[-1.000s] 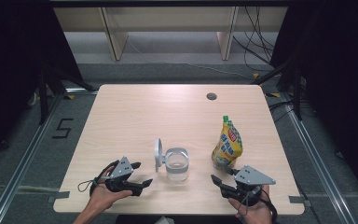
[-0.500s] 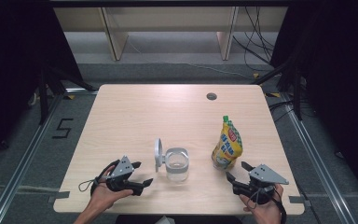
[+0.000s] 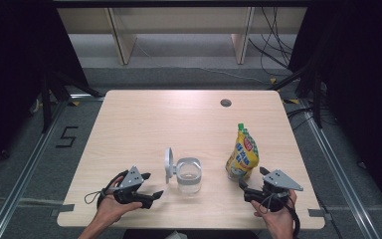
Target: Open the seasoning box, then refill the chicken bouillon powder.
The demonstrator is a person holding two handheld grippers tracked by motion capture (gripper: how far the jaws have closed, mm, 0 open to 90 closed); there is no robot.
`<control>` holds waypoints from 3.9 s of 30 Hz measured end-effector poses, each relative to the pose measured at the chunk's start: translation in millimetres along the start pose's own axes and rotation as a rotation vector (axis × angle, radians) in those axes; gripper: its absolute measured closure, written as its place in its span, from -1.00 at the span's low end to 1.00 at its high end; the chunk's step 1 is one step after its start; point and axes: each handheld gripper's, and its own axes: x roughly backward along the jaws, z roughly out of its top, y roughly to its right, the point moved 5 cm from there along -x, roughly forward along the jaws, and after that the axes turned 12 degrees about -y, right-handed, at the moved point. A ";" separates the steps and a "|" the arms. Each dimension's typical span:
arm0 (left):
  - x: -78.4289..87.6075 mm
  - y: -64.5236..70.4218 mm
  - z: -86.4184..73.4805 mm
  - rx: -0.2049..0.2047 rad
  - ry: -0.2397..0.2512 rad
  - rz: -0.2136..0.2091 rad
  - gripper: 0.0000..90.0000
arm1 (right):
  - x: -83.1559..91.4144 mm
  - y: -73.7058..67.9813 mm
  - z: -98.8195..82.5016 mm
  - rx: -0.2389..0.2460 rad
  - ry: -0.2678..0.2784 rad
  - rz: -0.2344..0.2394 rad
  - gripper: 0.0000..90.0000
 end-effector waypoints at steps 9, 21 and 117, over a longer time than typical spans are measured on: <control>-0.7 1.6 0.0 0.012 -0.001 -0.002 -0.52 | -6.3 -3.9 1.7 -0.021 0.000 0.025 -0.64; -0.6 1.2 0.4 0.003 -0.001 -0.002 -0.52 | -18.3 0.5 5.4 0.007 0.011 0.004 -0.65; -2.0 6.8 -2.5 -0.053 -0.036 0.005 -0.49 | -53.1 17.8 24.9 0.079 0.148 0.004 -0.28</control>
